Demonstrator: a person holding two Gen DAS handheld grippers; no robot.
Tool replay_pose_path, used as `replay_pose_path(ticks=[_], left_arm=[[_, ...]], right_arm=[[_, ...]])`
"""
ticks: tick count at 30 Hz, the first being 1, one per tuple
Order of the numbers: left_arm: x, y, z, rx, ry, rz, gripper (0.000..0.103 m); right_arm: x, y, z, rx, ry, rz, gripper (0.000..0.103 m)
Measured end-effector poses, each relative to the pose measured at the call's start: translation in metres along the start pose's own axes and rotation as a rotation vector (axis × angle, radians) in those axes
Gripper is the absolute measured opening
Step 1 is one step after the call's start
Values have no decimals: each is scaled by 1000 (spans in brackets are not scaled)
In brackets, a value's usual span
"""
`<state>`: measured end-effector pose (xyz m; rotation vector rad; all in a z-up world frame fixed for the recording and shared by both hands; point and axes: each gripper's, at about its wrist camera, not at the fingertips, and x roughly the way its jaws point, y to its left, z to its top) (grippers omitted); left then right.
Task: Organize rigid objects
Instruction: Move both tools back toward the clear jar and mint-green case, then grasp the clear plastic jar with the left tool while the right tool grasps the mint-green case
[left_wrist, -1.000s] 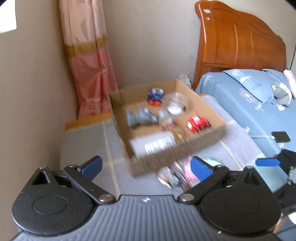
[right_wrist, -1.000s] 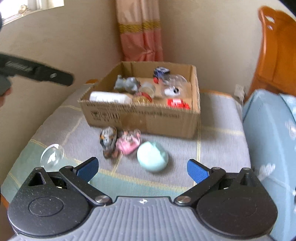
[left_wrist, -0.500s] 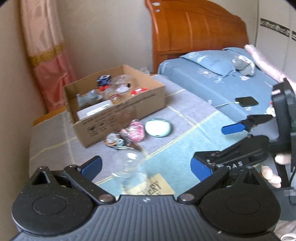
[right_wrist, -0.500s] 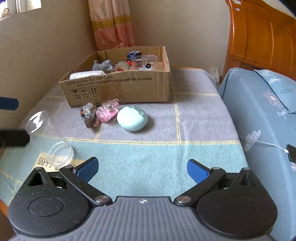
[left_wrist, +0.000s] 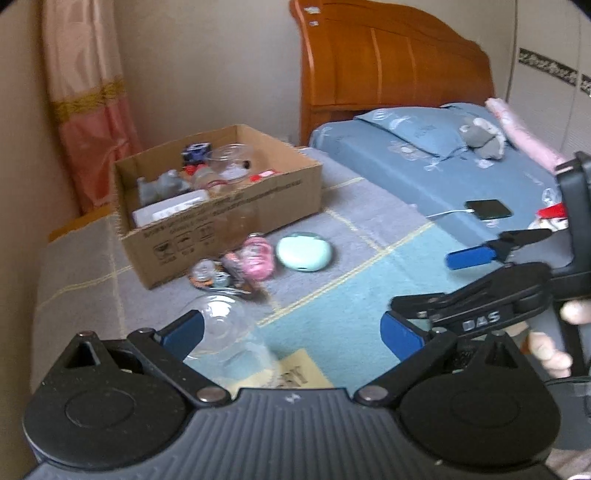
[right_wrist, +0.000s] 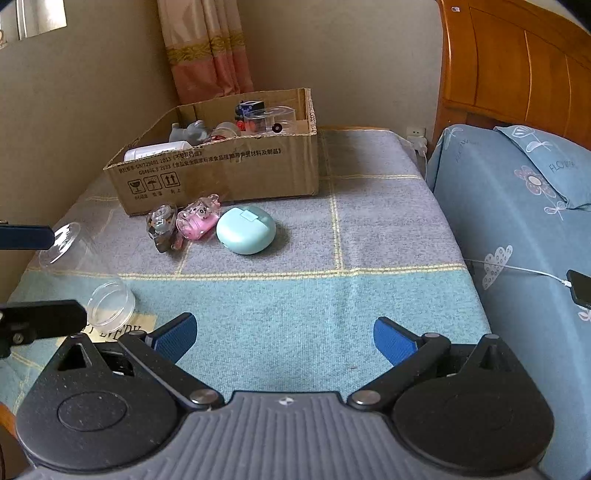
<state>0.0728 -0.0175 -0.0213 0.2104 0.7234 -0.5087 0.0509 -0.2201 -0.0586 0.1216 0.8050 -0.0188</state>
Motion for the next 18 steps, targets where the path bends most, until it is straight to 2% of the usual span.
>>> replay_pose_path(ticks=[6,12,18], left_arm=[[2,19,-10,-1,15,94,101],[9,28,-25,33,32,158,101],[20,36,-36,5,67,202,101]], right_arm=[[3,-2,2,6,3,6,103],[10,-2,2,-2,17,4,103],[21,6,-1,-36,32,15,103]])
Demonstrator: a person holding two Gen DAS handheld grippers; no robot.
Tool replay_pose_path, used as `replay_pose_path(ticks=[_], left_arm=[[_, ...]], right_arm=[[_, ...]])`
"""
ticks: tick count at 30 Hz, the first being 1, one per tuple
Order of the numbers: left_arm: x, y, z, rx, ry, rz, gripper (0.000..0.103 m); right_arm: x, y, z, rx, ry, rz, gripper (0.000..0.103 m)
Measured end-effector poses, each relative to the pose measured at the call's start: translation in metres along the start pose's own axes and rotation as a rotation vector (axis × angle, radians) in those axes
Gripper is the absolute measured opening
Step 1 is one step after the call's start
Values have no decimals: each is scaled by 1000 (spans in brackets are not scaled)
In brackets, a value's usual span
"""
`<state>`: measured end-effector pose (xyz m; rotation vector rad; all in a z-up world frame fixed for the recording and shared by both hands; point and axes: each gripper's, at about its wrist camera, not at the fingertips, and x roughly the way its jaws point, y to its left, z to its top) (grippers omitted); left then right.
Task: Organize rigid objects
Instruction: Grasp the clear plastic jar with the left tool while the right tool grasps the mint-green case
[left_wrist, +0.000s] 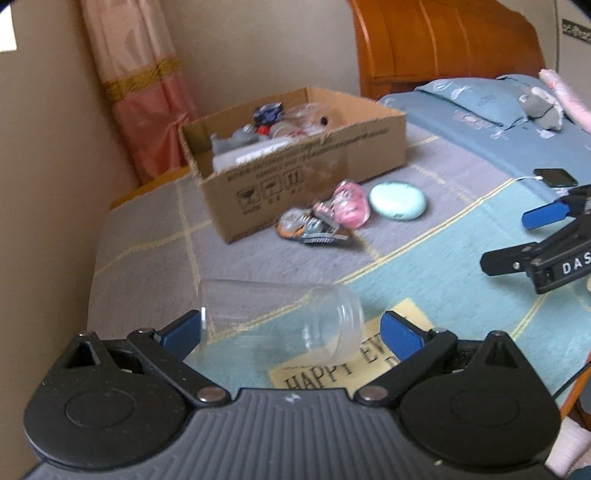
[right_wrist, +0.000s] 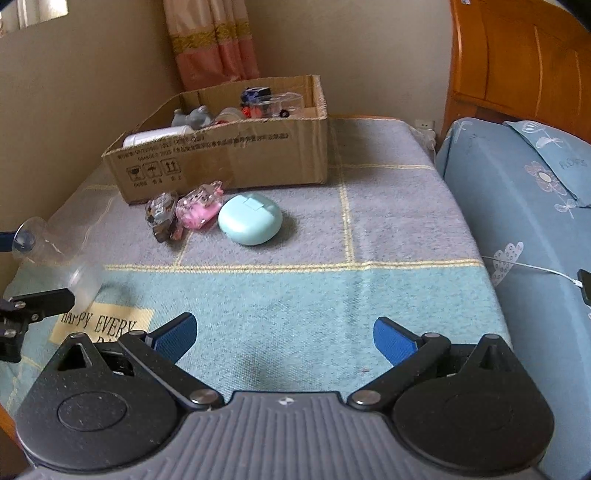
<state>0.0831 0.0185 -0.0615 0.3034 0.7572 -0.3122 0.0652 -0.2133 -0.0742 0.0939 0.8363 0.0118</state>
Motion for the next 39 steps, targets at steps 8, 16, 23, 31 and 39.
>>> replay_pose_path(ticks=[8,16,23,31,39], left_arm=[[19,5,-8,-74,46,41,101],[30,9,-12,-141,60,96,100],[36,12,-7,-164,71,96,99],[38,8,2,-158,66,104,99],[40,11,6,-164,66,77,98]], right_arm=[[18,7,-1,-59,35,-14,103],[29,7,2,-168,18,-1,103],[44,4,21,-272,25,90,103],[70,8,49,-376,8,195,103],[96,15,77,-457,-3,272,103]])
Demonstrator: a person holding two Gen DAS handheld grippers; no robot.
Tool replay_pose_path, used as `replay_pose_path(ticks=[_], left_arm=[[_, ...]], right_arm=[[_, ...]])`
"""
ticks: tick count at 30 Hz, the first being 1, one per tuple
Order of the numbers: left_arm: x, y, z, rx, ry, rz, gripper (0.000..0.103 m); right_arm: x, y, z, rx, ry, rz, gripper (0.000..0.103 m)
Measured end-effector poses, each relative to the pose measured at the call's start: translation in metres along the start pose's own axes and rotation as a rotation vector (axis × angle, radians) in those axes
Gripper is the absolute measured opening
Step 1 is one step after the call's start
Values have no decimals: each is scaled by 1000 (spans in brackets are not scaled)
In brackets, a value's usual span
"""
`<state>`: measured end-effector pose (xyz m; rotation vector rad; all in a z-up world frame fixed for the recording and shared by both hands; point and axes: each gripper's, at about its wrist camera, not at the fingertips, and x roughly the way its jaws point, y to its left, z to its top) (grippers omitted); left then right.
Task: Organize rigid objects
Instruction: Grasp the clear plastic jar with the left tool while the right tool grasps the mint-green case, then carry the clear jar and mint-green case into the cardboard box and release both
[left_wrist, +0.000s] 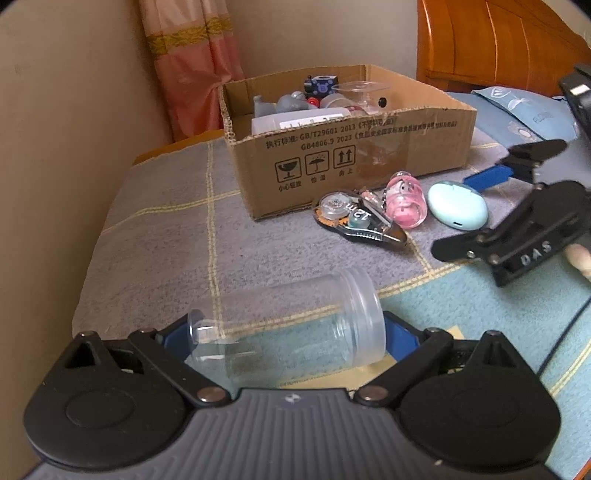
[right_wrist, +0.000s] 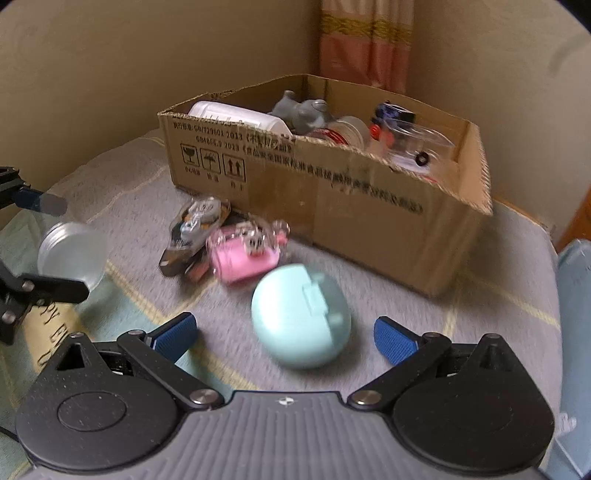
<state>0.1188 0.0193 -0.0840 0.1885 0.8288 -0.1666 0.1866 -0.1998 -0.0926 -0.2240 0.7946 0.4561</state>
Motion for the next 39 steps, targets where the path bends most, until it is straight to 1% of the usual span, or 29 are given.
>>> replay_pose_path(ticks=[6,9,11,12,14,15,17,18,21,25,31,39], left_arm=[[1,2,3,-1,12,-1,96],[0,2,3,0,10,3,96],[0,2,3,-1,12,3,94],[0,3,3,-1,14,3,95],[1,3,3,-1,15,2,95],[0,3,3,-1,15,1,95],[0,3,4,-3,13,-1,95],[0,4,4,-6,14,-2,95],[0,4,4,-5,15,-3,95],[0,4,4,-6,16,-5,95],[0,4,6,6,29,-11,94],[2,5,13,31,61,-48,94]], right_arm=[[5,0,7,-26,-5,19,103],[2,1,7,-32,-11,28,98],[-1,3,7,-29,-13,27,88],[-4,4,7,-28,-16,24,85],[-6,5,6,-24,-19,14,74],[-8,6,5,-19,-23,12,72],[-10,6,3,-9,-33,2,61],[-12,7,3,-4,-35,-11,59],[-15,12,1,-1,-31,-35,59],[-20,19,-3,17,-19,-43,59],[-26,26,-8,74,-2,-84,59],[-34,32,-16,116,1,-109,59]])
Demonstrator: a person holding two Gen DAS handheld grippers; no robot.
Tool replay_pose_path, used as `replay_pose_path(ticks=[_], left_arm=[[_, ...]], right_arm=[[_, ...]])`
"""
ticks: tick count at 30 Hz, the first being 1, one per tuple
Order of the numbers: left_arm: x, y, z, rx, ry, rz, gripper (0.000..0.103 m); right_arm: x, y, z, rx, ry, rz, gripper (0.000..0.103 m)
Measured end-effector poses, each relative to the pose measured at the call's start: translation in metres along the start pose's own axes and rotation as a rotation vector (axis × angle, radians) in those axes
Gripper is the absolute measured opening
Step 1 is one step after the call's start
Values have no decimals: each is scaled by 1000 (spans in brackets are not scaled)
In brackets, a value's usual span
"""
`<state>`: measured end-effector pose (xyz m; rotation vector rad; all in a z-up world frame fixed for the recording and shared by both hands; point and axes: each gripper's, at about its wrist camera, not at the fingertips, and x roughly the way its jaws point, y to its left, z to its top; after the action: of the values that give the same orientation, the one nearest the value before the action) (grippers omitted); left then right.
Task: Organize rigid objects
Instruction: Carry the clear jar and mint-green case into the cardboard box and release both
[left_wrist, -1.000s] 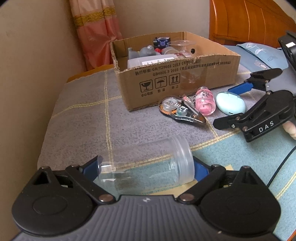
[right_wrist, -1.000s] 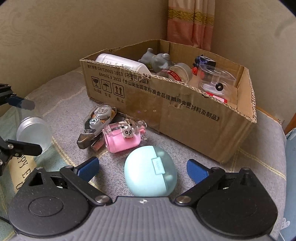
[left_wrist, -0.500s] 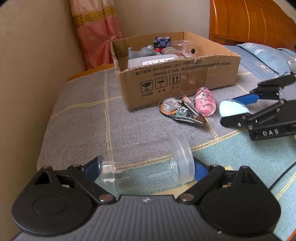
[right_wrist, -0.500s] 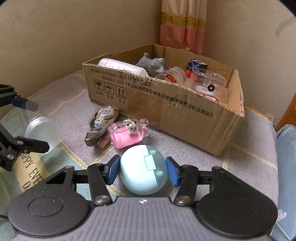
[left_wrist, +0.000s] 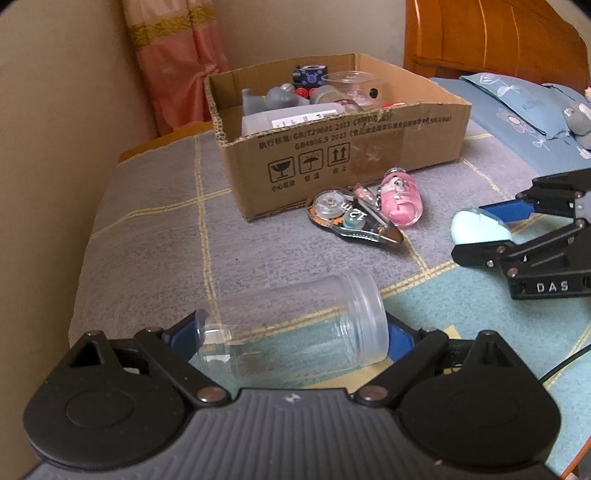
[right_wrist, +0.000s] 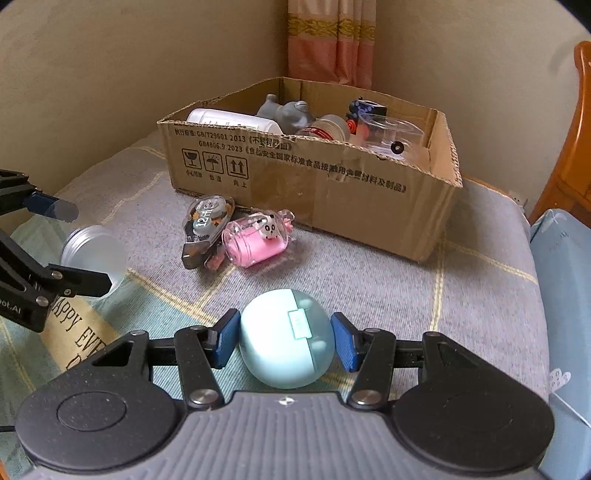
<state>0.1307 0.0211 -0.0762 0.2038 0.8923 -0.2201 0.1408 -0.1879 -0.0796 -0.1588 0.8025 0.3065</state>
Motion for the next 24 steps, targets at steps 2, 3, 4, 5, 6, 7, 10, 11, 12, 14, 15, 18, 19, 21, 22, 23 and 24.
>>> replay_pose_path(ticks=[2,3,4,5,6,7,10,11,12,14,15,18,19,21,22,23,24], left_arm=[[1,0,2,6,13,-14,94],[1,0,3,6,16,-18,94],[1,-1,5,8,21,-22,94],[0,-1,7,11,24,-25,94],[0,-1,8,12,24,-26,94],[-1,-1,10,10,23,-26,94],[-3,-1,15,-2,21,-32,94],[-4,0,16,-6,20,-34,94],[-6,-1,18,-10,19,-38,94],[-9,-2,21,-10,13,-40,94],[-10,-2,22,-6,10,-41,94],[-15,-5,26,7,4,-38,94],[-16,-5,27,11,3,-40,94],[-19,-6,30,24,2,-34,94],[-21,-7,31,34,-1,-29,94],[-23,-8,31,44,-5,-25,94],[-26,-9,33,57,-10,-19,94]], right_arm=[[-2,1,-2,4,-6,0,59],[-2,1,-3,8,-8,0,59],[-3,1,-3,11,-11,-1,59],[-3,1,-4,16,-14,-2,59],[-3,2,-4,19,-17,-1,59],[-3,2,-4,21,-18,0,59],[-2,1,-2,25,-14,4,59],[-2,1,-2,22,-13,5,59],[-2,2,-2,19,-13,8,59],[-3,3,-2,10,-8,13,59],[-4,5,-2,4,-7,13,59],[-6,7,-2,-13,-5,15,59],[-8,8,-2,-19,-4,14,59],[-11,9,-2,-30,-5,12,59],[-12,9,-2,-35,-4,12,59],[-14,10,-1,-40,-1,14,59],[-16,9,-1,-46,2,17,59]])
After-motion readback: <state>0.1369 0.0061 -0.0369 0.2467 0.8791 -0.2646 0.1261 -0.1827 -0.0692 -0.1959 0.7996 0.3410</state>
